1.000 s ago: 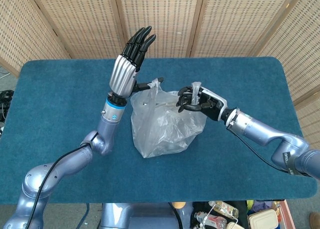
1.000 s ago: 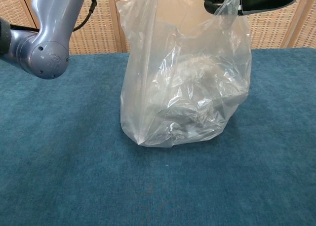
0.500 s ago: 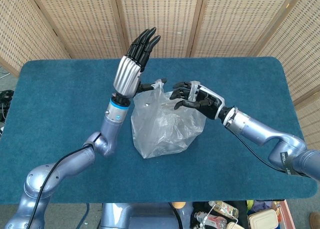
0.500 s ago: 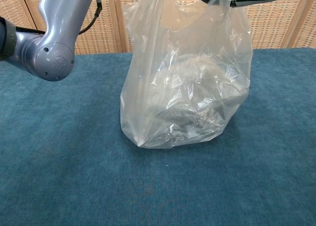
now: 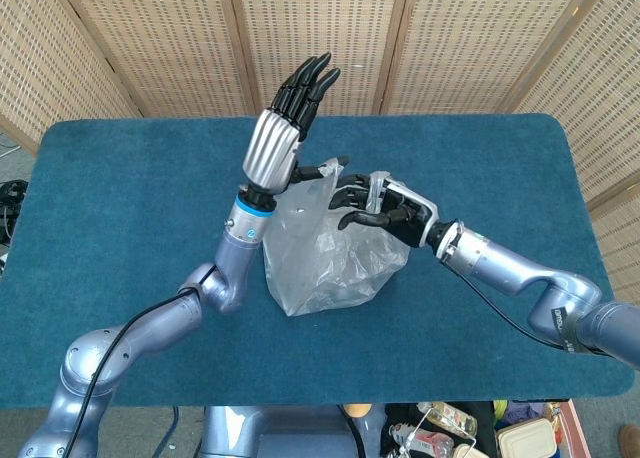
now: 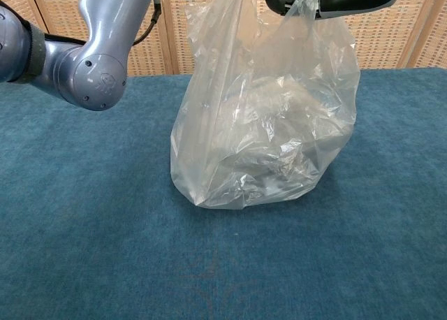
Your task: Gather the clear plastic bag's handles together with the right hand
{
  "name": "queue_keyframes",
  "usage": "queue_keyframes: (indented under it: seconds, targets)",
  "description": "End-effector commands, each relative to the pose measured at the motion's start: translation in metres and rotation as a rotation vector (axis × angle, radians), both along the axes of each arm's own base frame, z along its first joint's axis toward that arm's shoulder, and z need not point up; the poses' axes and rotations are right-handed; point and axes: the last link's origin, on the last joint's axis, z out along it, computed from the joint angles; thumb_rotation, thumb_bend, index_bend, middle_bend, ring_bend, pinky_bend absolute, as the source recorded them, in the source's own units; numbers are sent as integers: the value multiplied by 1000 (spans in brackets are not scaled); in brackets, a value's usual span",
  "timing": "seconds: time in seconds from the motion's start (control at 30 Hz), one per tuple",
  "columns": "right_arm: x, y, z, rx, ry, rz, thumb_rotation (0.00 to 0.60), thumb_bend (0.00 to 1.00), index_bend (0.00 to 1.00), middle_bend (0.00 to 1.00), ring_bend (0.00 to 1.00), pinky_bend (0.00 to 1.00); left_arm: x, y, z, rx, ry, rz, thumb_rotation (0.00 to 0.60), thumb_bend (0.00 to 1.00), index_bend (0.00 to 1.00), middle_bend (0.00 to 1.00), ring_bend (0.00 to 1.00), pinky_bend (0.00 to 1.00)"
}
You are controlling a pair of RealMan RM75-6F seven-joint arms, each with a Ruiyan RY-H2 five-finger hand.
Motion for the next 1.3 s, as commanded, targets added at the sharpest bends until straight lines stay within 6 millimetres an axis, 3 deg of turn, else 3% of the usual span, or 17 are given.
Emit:
queue_keyframes:
  seconds: [0.03,1.0,1.13,1.3]
  targets:
    - [2,0,-1,2,-8,-2,600,55,325,414,283,413,3,-1,-3,-7,-3,1,600,79,0,0,32,136]
    - [20,-2,-17,21,-121,-43,600,78,266,376,244,368,2,-5,-10,-49,-51,16,600,80,0,0,35,137]
    - [19,-3,-18,12,-127,-63,600,78,264,376,244,289,3,-5,-9,-49,-60,18,600,80,0,0,35,137]
    - [18,-3,-18,8,-138,-70,600,80,256,369,237,259,4,-5,-7,-47,-62,22,600,79,0,0,35,136]
